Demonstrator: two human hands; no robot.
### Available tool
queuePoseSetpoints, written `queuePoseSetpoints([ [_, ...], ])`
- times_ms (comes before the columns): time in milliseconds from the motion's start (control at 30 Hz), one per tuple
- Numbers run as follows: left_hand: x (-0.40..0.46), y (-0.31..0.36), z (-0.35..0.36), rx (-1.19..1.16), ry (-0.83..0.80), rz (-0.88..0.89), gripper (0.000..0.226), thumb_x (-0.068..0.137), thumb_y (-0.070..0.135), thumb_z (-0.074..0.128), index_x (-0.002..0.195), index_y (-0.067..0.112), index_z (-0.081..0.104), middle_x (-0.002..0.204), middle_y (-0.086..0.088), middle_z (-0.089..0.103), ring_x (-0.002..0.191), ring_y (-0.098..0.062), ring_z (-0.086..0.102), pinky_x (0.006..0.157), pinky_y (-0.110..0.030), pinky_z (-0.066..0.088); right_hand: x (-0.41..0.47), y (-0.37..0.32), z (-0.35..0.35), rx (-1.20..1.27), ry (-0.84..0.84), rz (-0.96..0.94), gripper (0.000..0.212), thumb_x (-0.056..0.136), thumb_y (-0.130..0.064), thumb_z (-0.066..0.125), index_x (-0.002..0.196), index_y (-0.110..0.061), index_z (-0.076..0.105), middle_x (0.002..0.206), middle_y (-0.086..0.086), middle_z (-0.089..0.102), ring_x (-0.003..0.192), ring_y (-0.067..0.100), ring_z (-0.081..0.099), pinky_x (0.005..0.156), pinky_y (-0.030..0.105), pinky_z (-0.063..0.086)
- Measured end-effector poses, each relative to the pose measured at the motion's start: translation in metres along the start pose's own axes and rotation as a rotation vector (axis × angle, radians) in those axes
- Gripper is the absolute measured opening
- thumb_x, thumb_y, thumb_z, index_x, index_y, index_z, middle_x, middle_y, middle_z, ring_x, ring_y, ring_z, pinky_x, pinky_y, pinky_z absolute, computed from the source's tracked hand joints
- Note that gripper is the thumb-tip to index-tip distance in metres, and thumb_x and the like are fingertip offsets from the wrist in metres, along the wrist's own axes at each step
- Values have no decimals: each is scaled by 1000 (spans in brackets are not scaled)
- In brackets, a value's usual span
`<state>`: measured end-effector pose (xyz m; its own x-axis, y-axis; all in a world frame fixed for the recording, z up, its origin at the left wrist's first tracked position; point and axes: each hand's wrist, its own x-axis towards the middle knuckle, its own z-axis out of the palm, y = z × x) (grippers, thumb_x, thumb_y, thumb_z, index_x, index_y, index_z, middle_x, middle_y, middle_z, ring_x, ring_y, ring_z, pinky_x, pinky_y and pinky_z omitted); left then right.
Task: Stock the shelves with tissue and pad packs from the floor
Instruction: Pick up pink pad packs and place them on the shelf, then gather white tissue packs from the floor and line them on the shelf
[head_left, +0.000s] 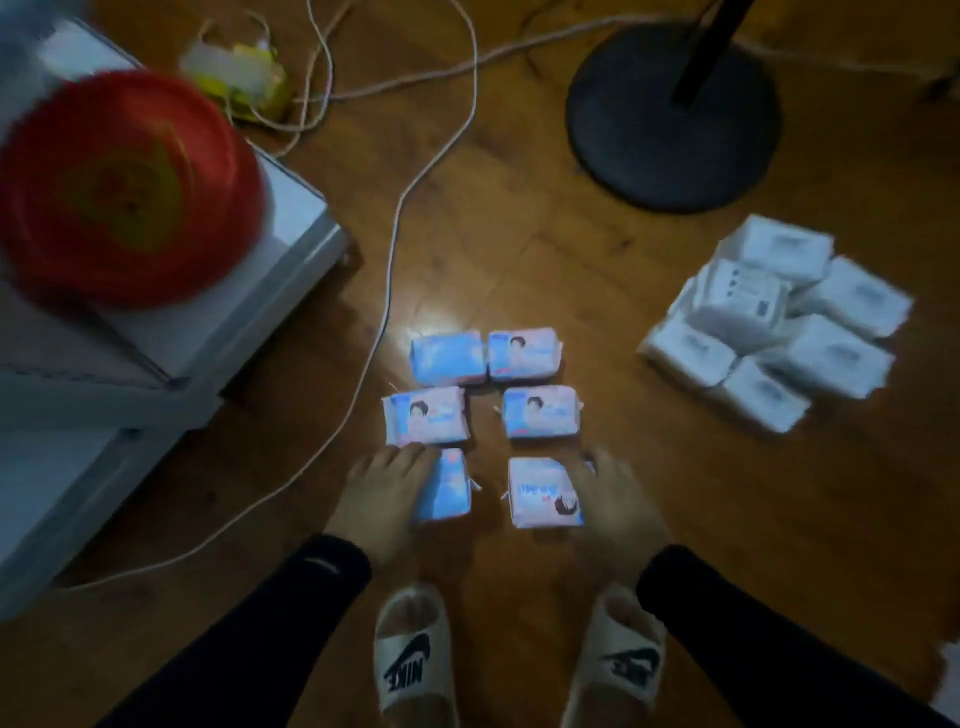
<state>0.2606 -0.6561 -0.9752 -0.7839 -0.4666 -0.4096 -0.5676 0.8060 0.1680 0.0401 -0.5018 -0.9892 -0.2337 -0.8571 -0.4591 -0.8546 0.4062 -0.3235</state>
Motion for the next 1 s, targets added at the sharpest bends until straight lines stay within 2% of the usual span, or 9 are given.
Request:
queuePoseSetpoints([
  [100, 22, -14, 74, 27, 17, -23, 84, 43, 24, 89, 120, 12, 58, 113, -10, 66, 95, -30, 64, 75, -45, 54, 38, 13, 76, -64, 60, -63, 80, 45, -19, 90, 119, -5, 62, 110, 20, 62, 89, 35, 64, 71, 37, 55],
  [333, 31, -22, 135, 81, -31, -122, 60, 71, 13, 70, 128, 11, 55, 132, -21, 54, 111, -42, 53, 88, -56, 47, 68, 14, 131, -138, 15, 23, 93, 47, -30, 90, 129, -3, 55, 119, 23, 61, 105, 40, 61, 85, 48, 53],
  [400, 31, -19, 119, 49, -37, -116, 64, 65, 20, 62, 128, 12, 52, 127, -20, 57, 107, -39, 54, 88, -51, 48, 58, 11, 110, -92, 40, 51, 90, 49, -34, 88, 127, -4, 57, 118, 21, 61, 103, 37, 62, 84, 44, 53],
  [500, 41, -5, 71, 18, -50, -78, 62, 64, 28, 71, 122, 9, 58, 115, -18, 64, 100, -36, 59, 85, -45, 49, 37, 15, 60, -27, 63, 107, 78, 48, -37, 88, 116, -8, 65, 108, 15, 66, 87, 30, 67, 70, 34, 56],
  [567, 57, 13, 31, -3, -23, -49, 52, 69, 35, 59, 114, 9, 64, 105, -15, 67, 92, -35, 63, 78, -44, 53, 21, 25, 23, 27, 104, 140, 66, 49, -33, 88, 107, -10, 67, 102, 15, 67, 81, 30, 68, 65, 34, 56],
  [633, 76, 38, -11, -55, 0, 11, 52, 72, 37, 43, 110, 11, 65, 101, -11, 68, 87, -34, 64, 75, -42, 55, 5, 42, -14, 87, 186, 173, 50, 59, -29, 84, 102, -10, 66, 102, 16, 65, 83, 32, 67, 67, 36, 58],
  [733, 105, 85, -70, -73, 54, 127, 48, 76, 40, 42, 108, 15, 66, 95, -4, 69, 83, -27, 65, 72, -37, 55, -22, 73, -73, 145, 302, 272, 33, 75, -33, 66, 101, -12, 67, 103, 13, 64, 85, 30, 66, 70, 36, 58],
  [867, 146, 147, -127, -55, 59, 256, 47, 75, 45, 44, 107, 18, 65, 92, 1, 68, 82, -24, 65, 70, -35, 54, -56, 131, -131, 135, 383, 358, 41, 85, -42, 48, 107, -12, 66, 106, 9, 63, 87, 26, 66, 71, 33, 57],
  [1000, 191, 207, -152, -21, -19, 309, 56, 76, 48, 47, 120, 16, 60, 107, -4, 64, 99, -29, 60, 85, -39, 48, -75, 198, -160, 173, 286, 461, 48, 90, -41, 55, 130, -15, 52, 130, 6, 50, 116, 25, 52, 97, 36, 45],
])
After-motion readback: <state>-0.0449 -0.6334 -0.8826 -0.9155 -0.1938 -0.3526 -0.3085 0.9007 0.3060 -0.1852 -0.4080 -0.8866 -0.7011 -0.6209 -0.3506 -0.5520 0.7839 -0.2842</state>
